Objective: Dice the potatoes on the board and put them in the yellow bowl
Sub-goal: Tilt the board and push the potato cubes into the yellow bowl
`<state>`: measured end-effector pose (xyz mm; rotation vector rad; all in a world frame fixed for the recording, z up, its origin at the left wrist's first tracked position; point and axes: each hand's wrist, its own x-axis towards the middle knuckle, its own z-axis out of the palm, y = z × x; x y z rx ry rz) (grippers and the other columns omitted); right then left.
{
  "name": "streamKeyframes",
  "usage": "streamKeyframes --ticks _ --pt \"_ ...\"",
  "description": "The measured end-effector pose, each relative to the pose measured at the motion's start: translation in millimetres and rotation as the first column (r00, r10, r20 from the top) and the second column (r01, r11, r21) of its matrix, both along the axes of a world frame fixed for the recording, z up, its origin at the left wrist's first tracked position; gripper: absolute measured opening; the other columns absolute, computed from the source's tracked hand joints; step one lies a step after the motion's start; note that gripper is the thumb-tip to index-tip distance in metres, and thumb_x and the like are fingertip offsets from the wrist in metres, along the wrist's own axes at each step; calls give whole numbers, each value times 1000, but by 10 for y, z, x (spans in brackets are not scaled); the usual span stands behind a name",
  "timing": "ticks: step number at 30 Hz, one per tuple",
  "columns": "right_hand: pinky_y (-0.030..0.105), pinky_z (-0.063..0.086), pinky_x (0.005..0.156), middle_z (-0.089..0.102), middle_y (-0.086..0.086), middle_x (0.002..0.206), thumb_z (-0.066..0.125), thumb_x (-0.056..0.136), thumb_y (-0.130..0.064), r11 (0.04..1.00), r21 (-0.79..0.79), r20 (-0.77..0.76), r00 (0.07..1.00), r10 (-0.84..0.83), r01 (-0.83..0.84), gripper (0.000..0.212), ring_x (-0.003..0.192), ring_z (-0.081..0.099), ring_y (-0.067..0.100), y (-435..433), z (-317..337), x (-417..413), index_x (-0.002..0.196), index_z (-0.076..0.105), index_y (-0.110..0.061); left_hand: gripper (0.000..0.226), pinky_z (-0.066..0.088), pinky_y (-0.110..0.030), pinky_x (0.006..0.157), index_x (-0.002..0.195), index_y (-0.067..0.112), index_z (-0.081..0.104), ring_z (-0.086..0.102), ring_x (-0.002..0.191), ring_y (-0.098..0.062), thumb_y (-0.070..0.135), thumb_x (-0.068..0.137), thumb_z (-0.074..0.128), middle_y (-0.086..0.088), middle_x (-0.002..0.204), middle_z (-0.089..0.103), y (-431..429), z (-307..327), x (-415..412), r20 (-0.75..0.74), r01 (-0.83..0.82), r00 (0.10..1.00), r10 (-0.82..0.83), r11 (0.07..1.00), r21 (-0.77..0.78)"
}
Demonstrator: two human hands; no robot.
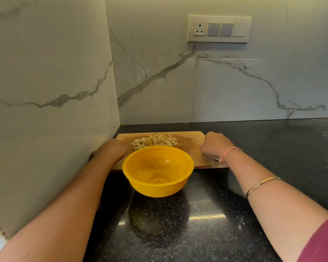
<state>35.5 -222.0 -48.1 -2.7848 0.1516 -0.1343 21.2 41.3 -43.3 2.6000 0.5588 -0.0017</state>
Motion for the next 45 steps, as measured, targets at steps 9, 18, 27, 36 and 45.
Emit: streamKeyframes --ticks 9,18,27,36,45 --pt "33 43 90 59 13 123 70 84 -16 951 309 30 999 -35 23 43 114 54 30 -155 78 51 123 58 -2 22 40 -36 65 113 -7 53 45 69 -28 4 96 44 -18 81 45 73 -69 63 211 -144 952 221 934 -326" --pt "21 40 86 54 11 132 63 84 4 786 618 73 993 -88 24 44 116 49 21 -275 112 80 127 57 -6 47 43 -39 95 130 6 57 45 126 -33 -11 86 58 -15 137 51 124 -106 81 281 -72 884 374 702 -708" --pt "19 44 63 54 14 126 41 87 21 535 842 107 951 -290 69 47 107 53 23 -329 124 36 122 60 -3 56 48 -38 98 140 13 45 54 118 -30 -6 89 57 -17 136 51 120 -40 105 291 194 864 411 262 -945" --pt "14 44 37 56 11 102 50 84 18 446 894 226 909 -350 -50 36 88 55 21 -169 320 54 109 64 -4 11 55 -27 69 90 10 55 62 75 -16 -1 89 60 -6 106 65 -43 51 -44 207 325 857 472 -182 -928" --pt "24 49 53 59 11 106 52 84 15 480 875 230 927 -296 -64 31 89 58 23 -101 261 47 94 62 -13 16 50 -46 68 103 5 57 64 79 -29 18 94 55 -15 79 69 -40 -55 -272 176 263 927 332 -237 -935"
